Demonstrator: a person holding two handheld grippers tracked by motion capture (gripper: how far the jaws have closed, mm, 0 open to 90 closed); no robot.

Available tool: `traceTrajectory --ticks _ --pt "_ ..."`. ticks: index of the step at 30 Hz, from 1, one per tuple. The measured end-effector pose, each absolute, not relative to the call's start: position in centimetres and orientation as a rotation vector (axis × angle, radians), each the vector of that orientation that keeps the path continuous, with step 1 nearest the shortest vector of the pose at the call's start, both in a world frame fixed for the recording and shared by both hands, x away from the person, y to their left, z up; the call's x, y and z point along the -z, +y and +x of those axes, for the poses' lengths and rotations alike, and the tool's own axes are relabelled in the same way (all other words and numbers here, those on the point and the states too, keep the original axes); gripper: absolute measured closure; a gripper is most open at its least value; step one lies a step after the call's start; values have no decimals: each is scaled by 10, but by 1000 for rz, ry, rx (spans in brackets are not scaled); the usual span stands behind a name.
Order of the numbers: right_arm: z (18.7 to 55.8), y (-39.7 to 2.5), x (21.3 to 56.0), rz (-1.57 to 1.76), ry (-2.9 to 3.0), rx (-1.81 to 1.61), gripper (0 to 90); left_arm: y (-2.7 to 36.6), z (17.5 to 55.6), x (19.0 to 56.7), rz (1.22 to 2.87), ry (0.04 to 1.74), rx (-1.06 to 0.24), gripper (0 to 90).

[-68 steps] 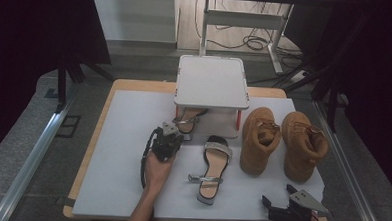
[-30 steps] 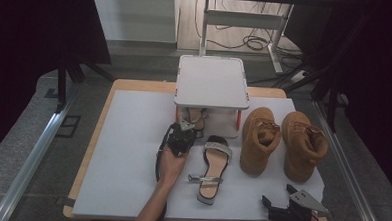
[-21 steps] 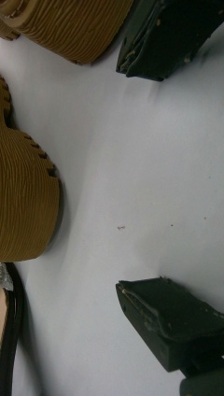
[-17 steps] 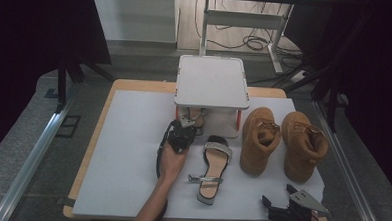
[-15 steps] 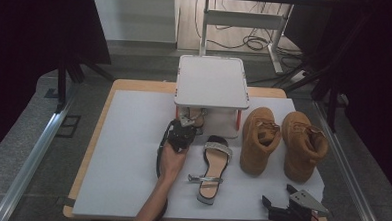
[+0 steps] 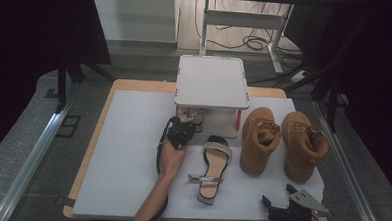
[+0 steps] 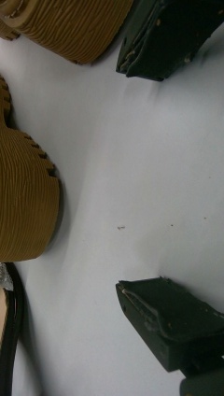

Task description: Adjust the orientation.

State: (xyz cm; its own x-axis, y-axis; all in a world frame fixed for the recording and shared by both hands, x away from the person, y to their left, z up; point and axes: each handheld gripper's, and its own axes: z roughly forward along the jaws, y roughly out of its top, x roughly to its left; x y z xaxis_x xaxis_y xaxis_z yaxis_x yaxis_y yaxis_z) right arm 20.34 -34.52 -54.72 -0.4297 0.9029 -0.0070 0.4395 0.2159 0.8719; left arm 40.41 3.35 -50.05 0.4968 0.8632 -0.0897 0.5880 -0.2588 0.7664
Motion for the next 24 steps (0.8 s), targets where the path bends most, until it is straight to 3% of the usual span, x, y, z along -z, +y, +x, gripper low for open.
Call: traceTrajectory --ticks 14,24 --pt "203 -345 547 1237 1967 -1146 0 39 401 501 1958 1207 -420 889" --pt "203 -345 547 1236 1967 -1146 0 45 390 494 1966 1200 -427 660"
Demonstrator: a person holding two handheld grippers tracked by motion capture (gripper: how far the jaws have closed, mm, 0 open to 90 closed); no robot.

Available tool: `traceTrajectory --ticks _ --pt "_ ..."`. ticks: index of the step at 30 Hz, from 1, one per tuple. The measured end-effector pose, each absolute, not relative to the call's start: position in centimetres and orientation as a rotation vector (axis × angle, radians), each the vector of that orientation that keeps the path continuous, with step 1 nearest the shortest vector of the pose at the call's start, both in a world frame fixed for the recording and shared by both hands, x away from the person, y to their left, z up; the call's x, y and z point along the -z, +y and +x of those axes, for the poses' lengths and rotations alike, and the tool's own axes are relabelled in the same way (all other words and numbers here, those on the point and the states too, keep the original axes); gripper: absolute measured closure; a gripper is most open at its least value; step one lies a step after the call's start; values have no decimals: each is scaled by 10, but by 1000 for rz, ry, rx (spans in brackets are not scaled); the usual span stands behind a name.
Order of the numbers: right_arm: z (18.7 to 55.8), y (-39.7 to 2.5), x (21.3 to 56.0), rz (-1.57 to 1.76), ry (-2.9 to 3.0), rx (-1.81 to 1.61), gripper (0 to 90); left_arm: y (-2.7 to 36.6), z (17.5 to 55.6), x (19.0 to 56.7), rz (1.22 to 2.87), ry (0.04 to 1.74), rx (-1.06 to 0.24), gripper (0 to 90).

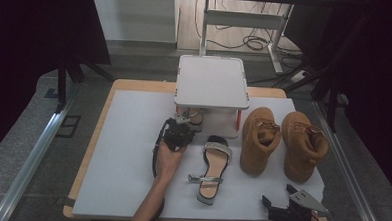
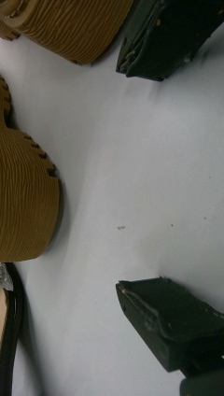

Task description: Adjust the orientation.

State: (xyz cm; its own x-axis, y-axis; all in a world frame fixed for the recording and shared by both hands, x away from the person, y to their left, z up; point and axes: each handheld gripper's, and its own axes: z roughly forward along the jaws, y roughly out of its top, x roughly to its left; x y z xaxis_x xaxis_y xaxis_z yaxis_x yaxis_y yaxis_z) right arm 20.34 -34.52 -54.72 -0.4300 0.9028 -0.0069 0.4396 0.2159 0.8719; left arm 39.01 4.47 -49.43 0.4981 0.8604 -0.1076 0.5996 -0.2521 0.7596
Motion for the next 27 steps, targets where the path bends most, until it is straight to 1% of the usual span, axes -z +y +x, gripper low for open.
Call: traceTrajectory --ticks 2,5,6,7,10,11,14,19,21,25,26,27 --pt "203 -345 547 1236 1967 -1146 0 46 387 493 1972 1190 -439 583" --pt "203 -345 547 1236 1967 -1146 0 48 385 492 1962 1186 -438 509" --pt "203 -345 547 1237 1967 -1146 0 50 383 491 1956 1182 -429 509" --pt "203 -345 547 1237 1967 -1146 0 53 380 491 1947 1181 -428 467" --pt "203 -345 547 1236 1967 -1146 0 56 377 490 1941 1174 -418 408" --pt "203 -345 547 1236 1967 -1146 0 58 374 490 1937 1176 -400 372" --pt "203 -345 547 1237 1967 -1146 0 61 370 490 1936 1168 -392 347" --pt "204 -345 547 1237 1968 -1145 0 67 360 492 1940 1161 -358 336" --pt "203 -345 547 1237 1967 -1145 0 70 356 492 1953 1138 -332 318" --pt "204 -345 547 1237 1968 -1145 0 76 348 493 1974 1129 -325 332" --pt "204 -345 547 1237 1968 -1145 0 77 347 493 1970 1132 -320 355" --pt "204 -345 547 1237 1968 -1145 0 79 345 493 1973 1133 -318 355"
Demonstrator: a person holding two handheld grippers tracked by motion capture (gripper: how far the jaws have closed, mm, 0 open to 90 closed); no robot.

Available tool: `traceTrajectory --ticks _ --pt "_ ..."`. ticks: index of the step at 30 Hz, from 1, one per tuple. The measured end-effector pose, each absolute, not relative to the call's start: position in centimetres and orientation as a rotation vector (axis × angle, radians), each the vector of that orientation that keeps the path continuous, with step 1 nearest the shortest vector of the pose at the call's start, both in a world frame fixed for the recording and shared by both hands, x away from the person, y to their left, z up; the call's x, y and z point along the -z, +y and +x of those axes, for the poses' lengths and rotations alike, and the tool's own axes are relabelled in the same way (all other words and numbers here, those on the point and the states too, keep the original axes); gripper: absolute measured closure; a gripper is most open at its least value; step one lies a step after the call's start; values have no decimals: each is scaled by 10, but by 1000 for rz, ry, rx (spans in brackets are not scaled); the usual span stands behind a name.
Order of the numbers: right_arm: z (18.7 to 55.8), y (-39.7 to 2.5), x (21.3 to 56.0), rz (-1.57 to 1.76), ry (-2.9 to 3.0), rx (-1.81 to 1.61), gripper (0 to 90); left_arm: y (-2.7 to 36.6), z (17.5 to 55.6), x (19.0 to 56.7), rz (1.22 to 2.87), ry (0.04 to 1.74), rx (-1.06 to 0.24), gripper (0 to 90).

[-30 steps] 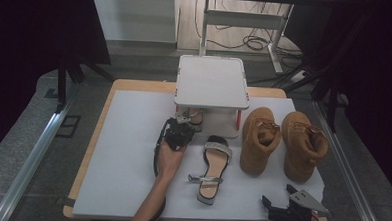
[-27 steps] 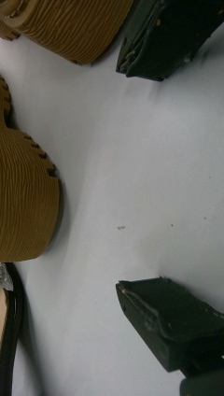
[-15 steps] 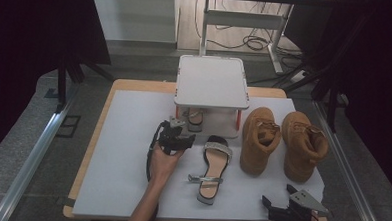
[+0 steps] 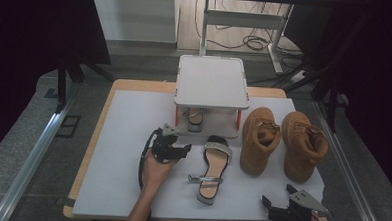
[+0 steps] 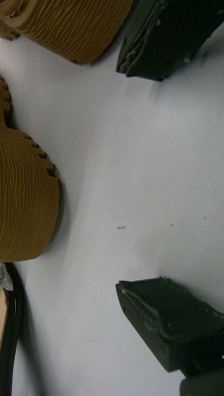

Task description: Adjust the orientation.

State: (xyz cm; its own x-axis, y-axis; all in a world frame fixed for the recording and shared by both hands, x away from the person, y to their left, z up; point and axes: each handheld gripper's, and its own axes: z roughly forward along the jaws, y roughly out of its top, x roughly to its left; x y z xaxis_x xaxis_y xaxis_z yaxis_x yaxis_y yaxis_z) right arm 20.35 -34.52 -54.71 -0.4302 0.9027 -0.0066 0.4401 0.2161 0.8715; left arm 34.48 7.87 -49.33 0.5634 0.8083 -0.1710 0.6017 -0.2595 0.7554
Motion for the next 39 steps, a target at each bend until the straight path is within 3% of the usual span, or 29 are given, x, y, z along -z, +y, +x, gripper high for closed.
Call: traceTrajectory --ticks 7,8,13,18,30,39 --pt "204 -345 547 1236 1968 -1145 0 89 327 499 1970 1145 -320 448" --pt "204 -345 547 1235 1968 -1145 0 91 324 500 1961 1150 -309 519" --pt "204 -345 547 1238 1968 -1145 0 108 312 508 1836 1162 -175 651" --pt "204 -345 547 1238 1968 -1145 0 114 297 513 1831 1104 -184 765" --pt "204 -345 547 1238 1969 -1144 0 113 267 513 1949 1004 -321 781" --pt "204 -345 547 1238 1969 -1144 0 115 250 510 1924 1009 -282 865"
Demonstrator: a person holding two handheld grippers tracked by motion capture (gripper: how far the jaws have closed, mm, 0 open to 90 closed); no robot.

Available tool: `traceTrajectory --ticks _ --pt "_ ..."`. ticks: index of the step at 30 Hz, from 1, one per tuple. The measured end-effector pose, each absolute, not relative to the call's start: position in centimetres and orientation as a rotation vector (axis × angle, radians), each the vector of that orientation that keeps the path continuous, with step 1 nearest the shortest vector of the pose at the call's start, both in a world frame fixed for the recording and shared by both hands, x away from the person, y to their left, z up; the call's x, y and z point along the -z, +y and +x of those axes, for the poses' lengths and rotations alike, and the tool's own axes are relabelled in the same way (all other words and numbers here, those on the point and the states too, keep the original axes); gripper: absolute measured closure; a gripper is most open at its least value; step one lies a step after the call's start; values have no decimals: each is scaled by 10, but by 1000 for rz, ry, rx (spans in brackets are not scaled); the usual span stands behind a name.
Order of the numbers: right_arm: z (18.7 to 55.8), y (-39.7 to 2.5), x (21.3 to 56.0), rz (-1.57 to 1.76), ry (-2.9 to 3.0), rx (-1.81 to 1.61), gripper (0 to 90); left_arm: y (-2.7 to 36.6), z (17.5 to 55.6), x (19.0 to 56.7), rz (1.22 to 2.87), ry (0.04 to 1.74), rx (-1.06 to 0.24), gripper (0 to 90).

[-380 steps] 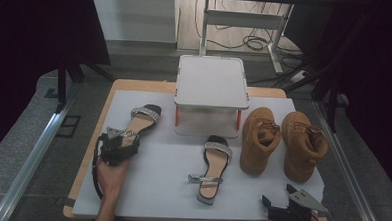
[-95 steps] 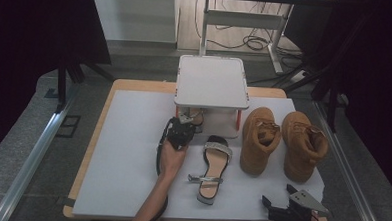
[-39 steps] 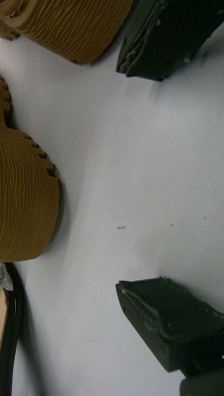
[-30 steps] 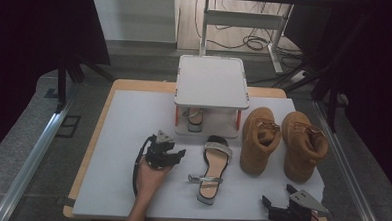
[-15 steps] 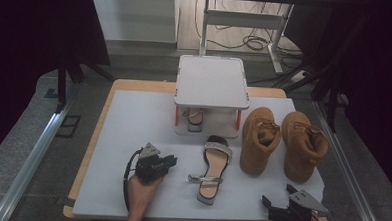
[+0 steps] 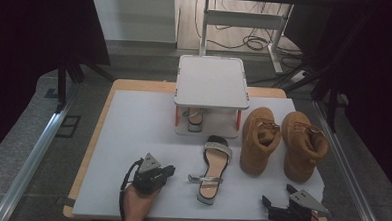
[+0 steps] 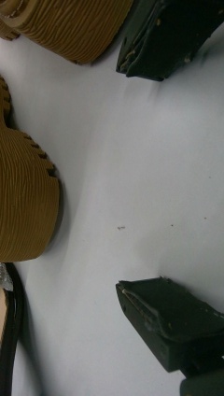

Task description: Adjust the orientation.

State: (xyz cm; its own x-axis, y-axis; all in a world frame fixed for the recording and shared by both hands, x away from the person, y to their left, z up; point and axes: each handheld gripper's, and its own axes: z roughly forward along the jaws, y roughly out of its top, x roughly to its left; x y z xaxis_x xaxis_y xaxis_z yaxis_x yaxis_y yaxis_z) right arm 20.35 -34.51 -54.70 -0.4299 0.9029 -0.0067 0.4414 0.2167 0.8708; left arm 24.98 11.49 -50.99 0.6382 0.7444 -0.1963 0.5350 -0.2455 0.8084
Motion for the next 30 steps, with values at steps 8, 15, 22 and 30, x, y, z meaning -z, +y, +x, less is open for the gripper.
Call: traceTrajectory --ticks 8,15,22,30 --pt "204 -345 547 1238 1969 -1143 0 109 231 502 1966 945 -291 898" --pt "204 -345 547 1238 1969 -1143 0 98 221 506 1979 899 -224 899" --pt "204 -345 547 1238 1969 -1143 0 90 213 509 1998 834 -190 898" --pt "204 -345 547 1238 1969 -1143 0 69 203 511 2035 748 -143 898"
